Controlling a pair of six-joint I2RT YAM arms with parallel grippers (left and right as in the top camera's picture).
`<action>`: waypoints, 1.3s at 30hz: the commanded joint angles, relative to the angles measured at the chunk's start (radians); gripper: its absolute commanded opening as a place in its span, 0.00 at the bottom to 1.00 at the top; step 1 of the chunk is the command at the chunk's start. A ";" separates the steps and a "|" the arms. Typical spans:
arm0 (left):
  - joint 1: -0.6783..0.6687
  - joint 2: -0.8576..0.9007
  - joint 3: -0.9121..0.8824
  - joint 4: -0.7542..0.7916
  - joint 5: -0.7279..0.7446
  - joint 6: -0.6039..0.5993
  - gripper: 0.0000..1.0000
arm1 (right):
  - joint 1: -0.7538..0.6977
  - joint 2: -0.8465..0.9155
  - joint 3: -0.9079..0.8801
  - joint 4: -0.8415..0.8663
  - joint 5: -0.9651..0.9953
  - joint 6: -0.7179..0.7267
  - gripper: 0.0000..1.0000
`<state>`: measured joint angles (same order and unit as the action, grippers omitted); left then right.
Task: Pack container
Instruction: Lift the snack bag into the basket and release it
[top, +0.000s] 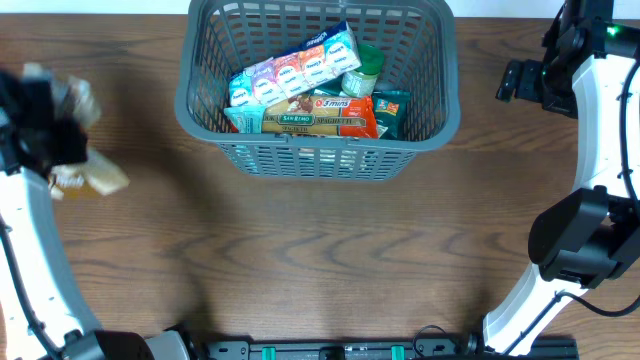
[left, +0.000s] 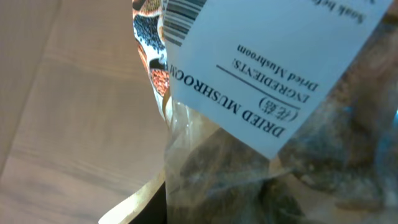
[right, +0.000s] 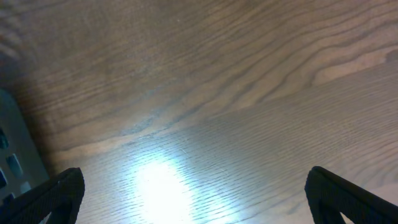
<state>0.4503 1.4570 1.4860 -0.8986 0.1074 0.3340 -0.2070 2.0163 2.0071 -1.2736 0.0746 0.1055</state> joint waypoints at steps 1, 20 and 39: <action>-0.097 -0.004 0.169 -0.045 0.016 -0.061 0.06 | 0.006 0.005 -0.002 -0.002 -0.004 -0.044 0.99; -0.733 0.171 0.535 -0.030 0.136 0.540 0.06 | 0.006 0.005 -0.002 -0.040 -0.004 -0.052 0.99; -0.783 0.634 0.534 -0.098 0.136 0.570 0.17 | 0.006 0.005 -0.002 -0.050 -0.004 -0.063 0.99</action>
<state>-0.3363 2.0785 2.0144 -0.9802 0.2333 0.8932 -0.2070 2.0163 2.0071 -1.3231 0.0750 0.0586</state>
